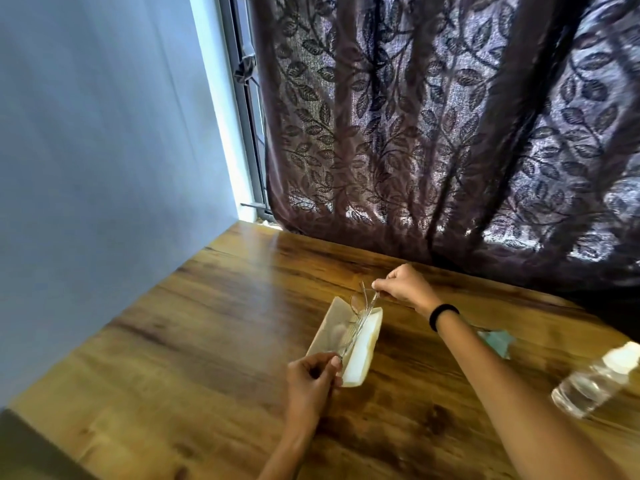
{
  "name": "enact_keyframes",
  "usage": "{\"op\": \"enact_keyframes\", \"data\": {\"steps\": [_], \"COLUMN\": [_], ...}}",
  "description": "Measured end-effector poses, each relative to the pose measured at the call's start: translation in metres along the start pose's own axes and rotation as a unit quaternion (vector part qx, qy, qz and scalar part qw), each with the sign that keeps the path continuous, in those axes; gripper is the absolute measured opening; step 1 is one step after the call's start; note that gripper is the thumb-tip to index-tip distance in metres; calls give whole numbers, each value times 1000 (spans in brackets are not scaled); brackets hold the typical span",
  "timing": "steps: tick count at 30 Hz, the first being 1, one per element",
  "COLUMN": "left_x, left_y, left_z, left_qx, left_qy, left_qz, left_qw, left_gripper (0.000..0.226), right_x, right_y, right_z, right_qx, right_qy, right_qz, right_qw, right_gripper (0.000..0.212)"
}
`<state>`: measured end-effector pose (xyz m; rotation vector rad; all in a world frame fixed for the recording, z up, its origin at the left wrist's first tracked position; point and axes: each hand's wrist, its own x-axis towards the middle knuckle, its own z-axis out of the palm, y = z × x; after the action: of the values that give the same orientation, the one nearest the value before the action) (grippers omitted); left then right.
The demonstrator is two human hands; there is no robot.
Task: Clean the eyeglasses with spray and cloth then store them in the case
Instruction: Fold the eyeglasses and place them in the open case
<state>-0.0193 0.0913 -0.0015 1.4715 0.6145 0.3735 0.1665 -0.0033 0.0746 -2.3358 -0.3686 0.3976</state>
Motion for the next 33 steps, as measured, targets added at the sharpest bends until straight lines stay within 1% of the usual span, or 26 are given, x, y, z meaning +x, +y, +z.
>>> {"op": "enact_keyframes", "data": {"steps": [3, 5, 8, 11, 14, 16, 18, 23, 27, 33], "left_x": [-4, -6, -7, -8, -10, -12, -14, -18, -15, -14], "left_y": [-5, -7, -8, -8, -5, -4, -3, 1, -2, -3], "left_z": [0, 1, 3, 3, 2, 1, 1, 1, -1, -4], "left_qx": [68, 126, 184, 267, 324, 347, 367, 420, 417, 427], "left_qy": [-4, -14, -28, -22, -21, -23, -26, -20, -37, -55], "left_qz": [17, 31, 58, 103, 124, 131, 142, 191, 222, 244], "left_qw": [997, 991, 981, 958, 938, 928, 919, 887, 881, 869], "left_gripper": [12, 13, 17, 21, 23, 24, 23, 15, 11, 14], "right_x": [0, -1, -1, -2, -3, -3, -3, -6, -6, -7], "right_y": [-4, -3, 2, 7, 14, 19, 24, 30, 34, 35], "right_z": [1, 2, 3, 4, 5, 7, 10, 13, 13, 12], "right_qx": [-74, -97, -104, -100, -112, -113, -111, -110, -100, -97], "right_qy": [-19, -32, -41, -41, -43, -46, -48, -53, -51, -51], "right_qz": [30, 43, 53, 57, 68, 71, 73, 86, 85, 86], "right_qw": [997, 994, 992, 992, 990, 990, 990, 989, 990, 990], "right_gripper": [44, 44, 39, 35, 28, 24, 26, 28, 27, 26]}}
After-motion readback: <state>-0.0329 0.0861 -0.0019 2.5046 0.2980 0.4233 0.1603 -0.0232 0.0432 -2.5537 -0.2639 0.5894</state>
